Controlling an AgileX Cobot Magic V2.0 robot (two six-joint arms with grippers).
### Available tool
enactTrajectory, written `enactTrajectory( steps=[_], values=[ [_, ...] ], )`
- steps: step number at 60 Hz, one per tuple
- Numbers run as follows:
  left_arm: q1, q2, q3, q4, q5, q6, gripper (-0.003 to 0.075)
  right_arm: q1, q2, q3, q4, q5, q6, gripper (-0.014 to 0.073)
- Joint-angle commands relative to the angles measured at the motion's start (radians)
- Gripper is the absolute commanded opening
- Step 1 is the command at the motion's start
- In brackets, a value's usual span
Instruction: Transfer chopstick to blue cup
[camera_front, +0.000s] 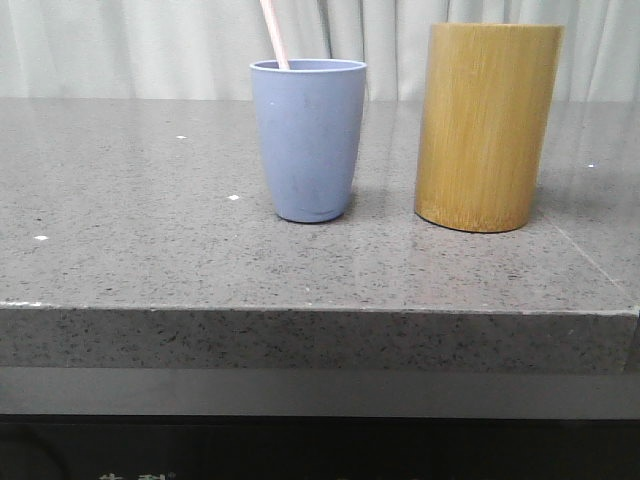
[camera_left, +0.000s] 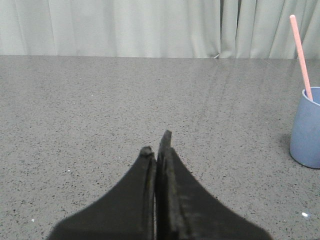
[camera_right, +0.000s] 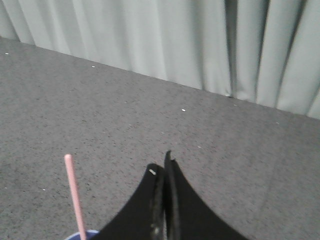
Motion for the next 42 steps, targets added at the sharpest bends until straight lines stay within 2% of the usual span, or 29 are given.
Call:
enactTrajectory(
  steps=[1, 8, 15, 42],
  values=[
    [-0.001, 0.012, -0.027, -0.009, -0.083, -0.01, -0.0019, -0.065, -0.078, -0.019, 0.0, 0.003, -0.001, -0.006],
    [-0.001, 0.012, -0.027, -0.009, -0.083, -0.01, -0.0019, -0.154, -0.154, 0.04, 0.0, 0.05, -0.001, -0.006],
    [-0.001, 0.012, -0.027, -0.009, -0.083, -0.01, -0.0019, -0.231, -0.29, 0.183, -0.018, 0.015, -0.011, -0.006],
    [-0.001, 0.012, -0.027, -0.009, -0.083, -0.01, -0.0019, -0.233, -0.873, 0.925, -0.026, -0.283, -0.016, -0.006]
  ],
)
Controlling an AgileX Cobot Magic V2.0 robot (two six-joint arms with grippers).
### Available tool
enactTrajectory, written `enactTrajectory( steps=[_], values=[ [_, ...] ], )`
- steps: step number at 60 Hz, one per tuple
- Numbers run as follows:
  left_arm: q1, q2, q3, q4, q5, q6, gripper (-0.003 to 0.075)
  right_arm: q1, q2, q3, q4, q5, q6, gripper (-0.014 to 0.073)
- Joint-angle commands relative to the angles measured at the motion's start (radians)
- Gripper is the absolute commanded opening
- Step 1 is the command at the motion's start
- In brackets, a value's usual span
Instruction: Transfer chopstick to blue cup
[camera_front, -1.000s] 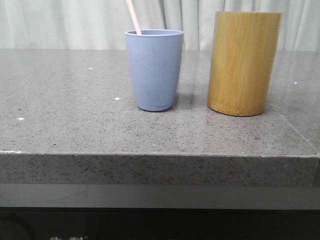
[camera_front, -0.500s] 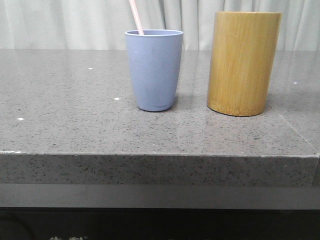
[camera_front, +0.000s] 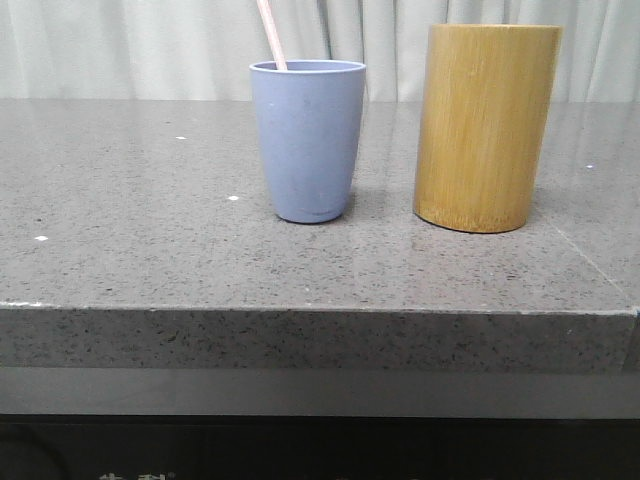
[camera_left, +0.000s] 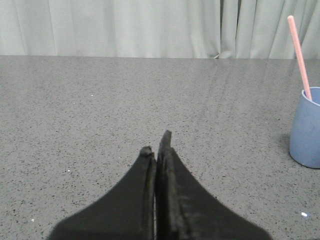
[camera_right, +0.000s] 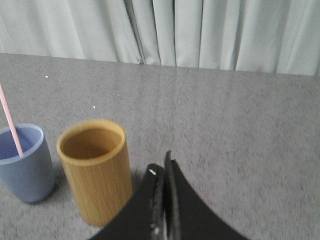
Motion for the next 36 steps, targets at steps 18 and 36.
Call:
enactTrajectory(
  steps=[18, 36],
  values=[
    [-0.001, 0.012, -0.028, -0.009, -0.083, -0.01, -0.0019, -0.005, -0.335, 0.312, 0.0, -0.163, -0.011, -0.006],
    [-0.001, 0.012, -0.028, -0.009, -0.083, -0.01, -0.0019, -0.005, -0.349, 0.32, 0.0, -0.171, -0.011, -0.006]
  ],
)
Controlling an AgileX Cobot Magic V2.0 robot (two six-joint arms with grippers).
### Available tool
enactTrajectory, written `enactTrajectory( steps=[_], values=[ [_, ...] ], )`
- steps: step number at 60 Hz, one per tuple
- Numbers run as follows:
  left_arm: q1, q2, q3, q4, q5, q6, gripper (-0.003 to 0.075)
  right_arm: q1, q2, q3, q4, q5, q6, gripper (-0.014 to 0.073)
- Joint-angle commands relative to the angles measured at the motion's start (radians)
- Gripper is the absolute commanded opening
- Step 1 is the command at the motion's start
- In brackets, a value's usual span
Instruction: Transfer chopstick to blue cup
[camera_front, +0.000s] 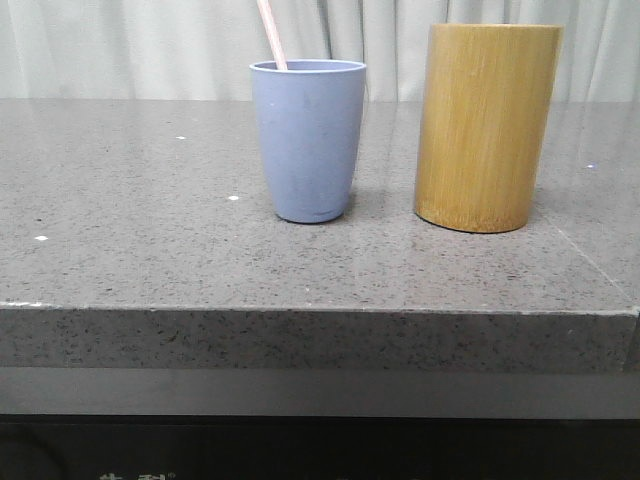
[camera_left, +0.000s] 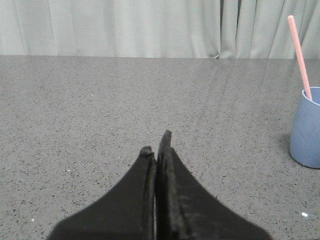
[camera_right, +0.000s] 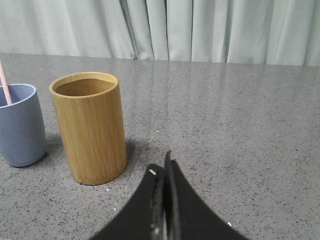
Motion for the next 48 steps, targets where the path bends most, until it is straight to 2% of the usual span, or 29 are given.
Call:
enactTrajectory(
  steps=[1, 48],
  values=[
    [-0.001, 0.012, -0.028, -0.009, -0.083, -0.01, -0.0019, -0.005, 0.009, -0.024, 0.0, -0.088, -0.007, -0.006],
    [-0.001, 0.008, -0.018, -0.009, -0.103, -0.01, -0.0019, -0.005, 0.009, -0.024, 0.0, -0.088, -0.007, -0.006]
  ],
)
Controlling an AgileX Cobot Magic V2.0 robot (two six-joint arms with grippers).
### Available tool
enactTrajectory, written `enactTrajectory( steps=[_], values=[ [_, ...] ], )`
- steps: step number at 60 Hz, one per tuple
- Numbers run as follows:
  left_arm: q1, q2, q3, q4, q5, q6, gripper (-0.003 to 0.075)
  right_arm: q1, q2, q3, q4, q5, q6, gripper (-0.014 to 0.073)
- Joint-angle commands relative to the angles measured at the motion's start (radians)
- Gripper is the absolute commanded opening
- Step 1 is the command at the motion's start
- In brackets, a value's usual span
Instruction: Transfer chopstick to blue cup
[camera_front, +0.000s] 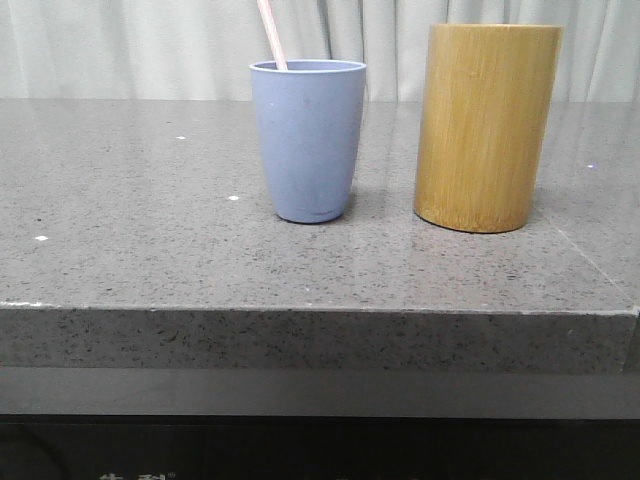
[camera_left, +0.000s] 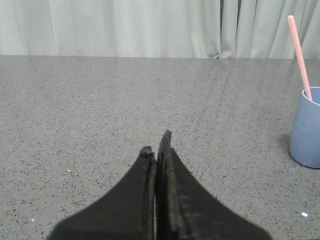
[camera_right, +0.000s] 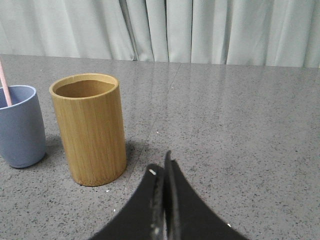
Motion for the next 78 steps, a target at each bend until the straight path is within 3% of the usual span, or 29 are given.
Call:
enactTrajectory(
  steps=[1, 20, 32, 45, 48, 78],
  values=[
    [-0.001, 0.005, -0.011, -0.009, -0.113, -0.01, -0.0019, -0.005, 0.01, -0.024, 0.0, -0.086, -0.007, -0.006],
    [0.069, -0.159, 0.187, -0.011, -0.187, -0.01, -0.0019, -0.005, 0.01, -0.024, 0.0, -0.086, -0.007, -0.006],
    [0.088, -0.156, 0.294, -0.011, -0.225, -0.01, -0.0019, -0.005, 0.01, -0.024, 0.0, -0.083, -0.007, -0.006],
    [0.088, -0.156, 0.432, -0.011, -0.389, -0.01, -0.0019, -0.005, 0.01, -0.024, 0.0, -0.083, -0.007, -0.006],
    [0.088, -0.156, 0.419, -0.011, -0.338, -0.01, -0.0019, -0.005, 0.01, -0.024, 0.0, -0.083, -0.007, -0.006],
    [0.088, -0.154, 0.428, -0.011, -0.361, -0.01, -0.0019, -0.005, 0.01, -0.024, 0.0, -0.082, -0.007, -0.006]
  ],
)
